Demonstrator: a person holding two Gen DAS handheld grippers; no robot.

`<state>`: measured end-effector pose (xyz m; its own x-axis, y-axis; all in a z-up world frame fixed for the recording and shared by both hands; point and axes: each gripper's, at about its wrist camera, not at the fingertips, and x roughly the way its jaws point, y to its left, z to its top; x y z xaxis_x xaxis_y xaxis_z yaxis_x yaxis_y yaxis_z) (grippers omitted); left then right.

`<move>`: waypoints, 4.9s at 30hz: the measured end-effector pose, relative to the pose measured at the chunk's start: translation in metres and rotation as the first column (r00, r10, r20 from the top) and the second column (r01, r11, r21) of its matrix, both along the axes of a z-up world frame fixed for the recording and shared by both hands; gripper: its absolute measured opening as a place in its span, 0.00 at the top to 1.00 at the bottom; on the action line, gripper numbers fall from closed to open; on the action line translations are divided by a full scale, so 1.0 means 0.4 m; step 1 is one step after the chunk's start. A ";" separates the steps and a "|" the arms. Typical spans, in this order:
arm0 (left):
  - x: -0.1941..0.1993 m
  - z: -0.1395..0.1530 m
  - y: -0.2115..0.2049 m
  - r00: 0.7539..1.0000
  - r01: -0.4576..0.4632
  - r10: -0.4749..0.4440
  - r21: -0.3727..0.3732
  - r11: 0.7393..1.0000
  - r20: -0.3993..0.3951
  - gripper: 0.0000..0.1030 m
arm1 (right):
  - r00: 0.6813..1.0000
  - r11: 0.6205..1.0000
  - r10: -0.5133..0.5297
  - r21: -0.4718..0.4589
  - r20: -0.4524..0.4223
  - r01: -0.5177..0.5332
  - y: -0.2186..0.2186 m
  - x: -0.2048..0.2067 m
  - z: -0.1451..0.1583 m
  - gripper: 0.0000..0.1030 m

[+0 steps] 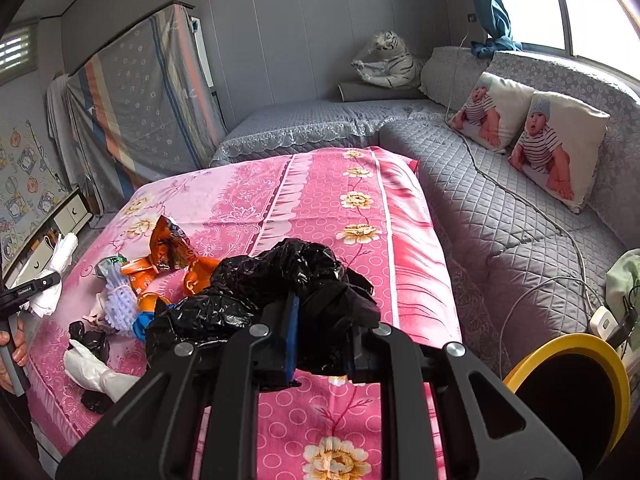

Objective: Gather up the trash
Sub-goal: 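Grasp the black plastic bag with right gripper while left grasps white tissue roll, then carry the black bag and tissue roll over the yellow-rimmed bin, then open right gripper over the bin while left gripper releases the tissue roll, then move both grippers back to the trash on the bed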

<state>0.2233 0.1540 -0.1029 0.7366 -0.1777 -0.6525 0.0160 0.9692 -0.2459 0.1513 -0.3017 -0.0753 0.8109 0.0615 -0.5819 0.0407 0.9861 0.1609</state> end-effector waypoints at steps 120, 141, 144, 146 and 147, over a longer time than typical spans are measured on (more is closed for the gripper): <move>-0.004 0.097 -0.871 0.813 0.577 -0.572 -0.013 0.817 0.107 0.28 | 0.838 0.837 -0.532 -0.075 0.119 0.542 -0.402 -0.405 -0.021 0.51; 0.050 0.035 -0.223 0.990 0.130 -0.132 0.037 0.991 0.043 0.23 | 0.969 0.976 0.182 -0.149 0.167 -0.157 0.168 -0.213 0.010 0.46; 0.053 0.005 -0.186 0.994 0.106 -0.106 0.033 0.994 0.011 0.23 | 0.946 0.951 0.290 -0.151 0.146 -0.269 0.242 -0.203 -0.009 0.46; 0.056 -0.016 -0.169 0.995 0.100 -0.100 0.035 0.994 -0.008 0.23 | 0.924 0.928 0.360 -0.148 0.127 -0.341 0.283 -0.194 -0.020 0.45; 0.057 -0.024 -0.162 0.995 0.102 -0.102 0.034 0.994 -0.016 0.23 | 0.914 0.917 0.388 -0.153 0.118 -0.369 0.304 -0.192 -0.026 0.45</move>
<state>0.2461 0.0892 -0.1126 0.7062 -0.2287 -0.6701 0.1120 0.9705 -0.2133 0.0746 -0.1799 -0.0857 0.8160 0.3148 -0.4848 -0.3539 0.9352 0.0114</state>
